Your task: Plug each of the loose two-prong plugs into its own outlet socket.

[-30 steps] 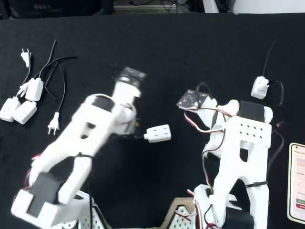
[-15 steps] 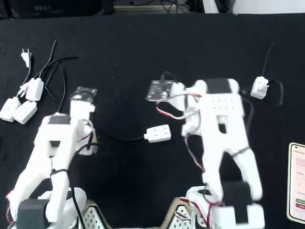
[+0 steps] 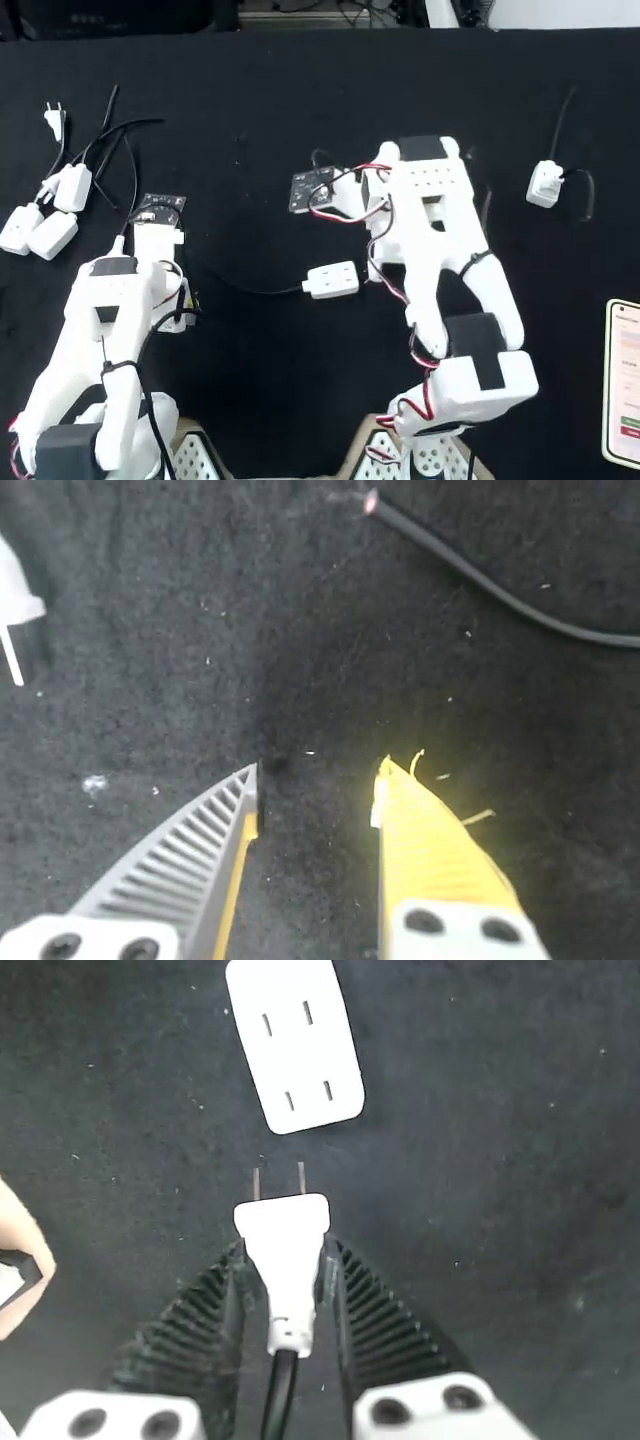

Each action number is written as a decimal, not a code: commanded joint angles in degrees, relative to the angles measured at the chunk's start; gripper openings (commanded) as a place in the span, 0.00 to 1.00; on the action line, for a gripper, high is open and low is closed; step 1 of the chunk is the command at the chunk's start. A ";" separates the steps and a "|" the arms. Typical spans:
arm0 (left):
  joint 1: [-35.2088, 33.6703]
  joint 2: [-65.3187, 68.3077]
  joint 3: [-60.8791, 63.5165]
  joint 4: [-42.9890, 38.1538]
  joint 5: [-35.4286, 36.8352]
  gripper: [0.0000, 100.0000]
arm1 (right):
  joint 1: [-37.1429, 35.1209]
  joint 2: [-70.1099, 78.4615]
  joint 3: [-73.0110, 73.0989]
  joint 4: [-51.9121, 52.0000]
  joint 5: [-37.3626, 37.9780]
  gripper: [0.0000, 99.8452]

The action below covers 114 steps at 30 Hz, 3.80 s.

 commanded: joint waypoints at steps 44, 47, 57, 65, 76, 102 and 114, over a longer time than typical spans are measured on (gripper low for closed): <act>-0.75 -1.49 -0.22 -0.35 -0.26 0.19 | -5.71 1.54 1.10 -8.09 6.51 0.01; -0.75 -1.49 -0.22 -0.35 -0.26 0.19 | -6.07 1.54 1.63 -8.09 6.51 0.01; -0.75 -1.49 -0.22 -0.35 -0.26 0.19 | -4.40 1.10 2.95 -8.44 6.59 0.01; -0.75 -1.49 -0.22 -0.35 -0.26 0.19 | -4.48 1.10 2.95 -8.26 5.98 0.01; -0.75 -1.49 -0.31 -0.35 -0.26 0.19 | -8.97 -2.86 8.40 -10.29 -6.07 0.01; -0.75 -1.49 -0.31 -0.62 -0.26 0.19 | 0.26 -32.75 49.10 -31.21 -18.11 0.01; -0.75 -1.49 -0.22 -0.62 -0.44 0.19 | 0.18 -33.19 53.93 -36.75 -18.11 0.21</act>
